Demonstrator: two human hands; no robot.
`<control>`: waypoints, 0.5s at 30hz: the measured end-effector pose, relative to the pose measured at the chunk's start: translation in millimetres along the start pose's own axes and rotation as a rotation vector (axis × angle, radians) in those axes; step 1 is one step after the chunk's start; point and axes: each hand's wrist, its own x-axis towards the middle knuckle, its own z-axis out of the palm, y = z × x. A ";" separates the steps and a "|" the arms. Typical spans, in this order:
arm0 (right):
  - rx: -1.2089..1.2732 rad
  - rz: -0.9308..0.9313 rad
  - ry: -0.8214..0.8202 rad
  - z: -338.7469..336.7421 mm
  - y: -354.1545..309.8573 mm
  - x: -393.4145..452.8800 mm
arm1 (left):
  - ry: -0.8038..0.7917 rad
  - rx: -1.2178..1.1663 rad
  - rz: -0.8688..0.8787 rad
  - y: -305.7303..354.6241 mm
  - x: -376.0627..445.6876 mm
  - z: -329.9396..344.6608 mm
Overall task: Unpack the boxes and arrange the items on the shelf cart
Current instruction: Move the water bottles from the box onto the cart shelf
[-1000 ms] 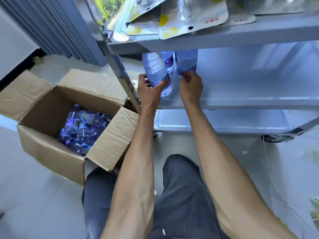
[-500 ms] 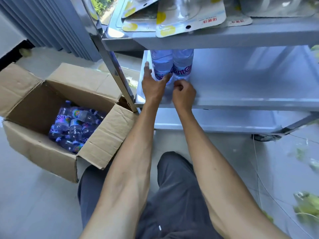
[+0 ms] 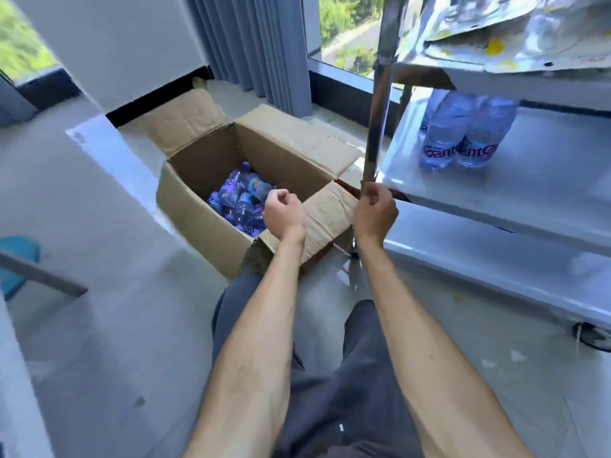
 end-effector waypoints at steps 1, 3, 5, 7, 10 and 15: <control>0.000 -0.002 -0.049 11.6 -4.2 -6.8 | 0.028 0.030 -0.032 -6.0 7.9 -11.4; -0.021 -0.018 -0.131 34.4 -13.4 -19.8 | 0.070 0.065 -0.114 -17.1 24.3 -30.9; -0.085 -0.030 -0.197 55.2 -22.6 -29.7 | 0.094 0.082 -0.192 -28.0 40.7 -41.8; -0.112 -0.036 -0.270 75.5 -27.5 -33.1 | 0.083 0.114 -0.244 -35.6 55.4 -46.4; -0.190 0.006 -0.398 108.2 -29.5 -25.7 | 0.058 0.132 -0.273 -40.9 79.0 -45.4; -0.347 0.100 -0.598 180.0 -22.8 -0.8 | 0.038 0.160 -0.322 -52.2 132.6 -35.8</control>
